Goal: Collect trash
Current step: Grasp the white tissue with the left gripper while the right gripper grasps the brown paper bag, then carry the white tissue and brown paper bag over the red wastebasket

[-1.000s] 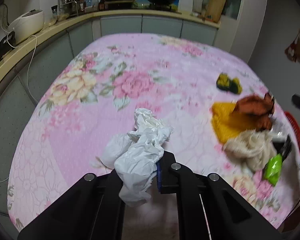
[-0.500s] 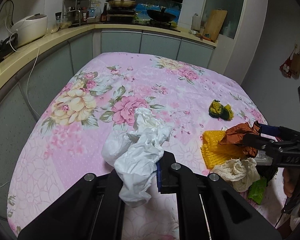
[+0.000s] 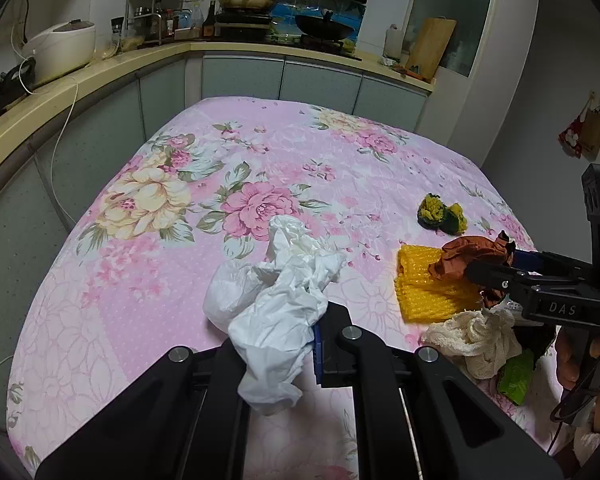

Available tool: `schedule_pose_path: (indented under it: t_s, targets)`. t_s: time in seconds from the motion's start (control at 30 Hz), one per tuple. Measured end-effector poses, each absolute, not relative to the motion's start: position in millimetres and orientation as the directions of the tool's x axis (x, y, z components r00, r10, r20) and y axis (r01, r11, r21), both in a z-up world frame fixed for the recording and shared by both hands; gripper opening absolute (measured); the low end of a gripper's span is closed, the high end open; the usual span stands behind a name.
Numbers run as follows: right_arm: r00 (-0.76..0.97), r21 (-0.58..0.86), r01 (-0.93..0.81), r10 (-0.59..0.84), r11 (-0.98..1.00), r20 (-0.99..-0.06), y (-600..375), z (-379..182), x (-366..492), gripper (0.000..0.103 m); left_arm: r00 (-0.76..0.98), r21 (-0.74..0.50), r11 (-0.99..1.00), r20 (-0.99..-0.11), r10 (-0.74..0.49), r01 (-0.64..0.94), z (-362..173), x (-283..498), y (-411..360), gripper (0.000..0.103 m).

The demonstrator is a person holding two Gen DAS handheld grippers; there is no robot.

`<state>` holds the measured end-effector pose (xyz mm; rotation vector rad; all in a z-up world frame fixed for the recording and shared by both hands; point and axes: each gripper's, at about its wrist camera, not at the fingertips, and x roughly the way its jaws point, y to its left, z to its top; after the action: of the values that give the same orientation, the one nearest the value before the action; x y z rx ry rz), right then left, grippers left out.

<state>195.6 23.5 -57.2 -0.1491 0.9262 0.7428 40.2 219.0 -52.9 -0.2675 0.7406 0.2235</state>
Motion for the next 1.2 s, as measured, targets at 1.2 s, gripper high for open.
schedule_pose_path:
  t_s: [1.2]
  targets:
    - [0.599, 0.28, -0.475, 0.539, 0.834, -0.592, -94, 9, 196, 0.067, 0.79, -0.074, 0.971, -0.597, 0.141, -0.229, 11, 55, 174, 0.006]
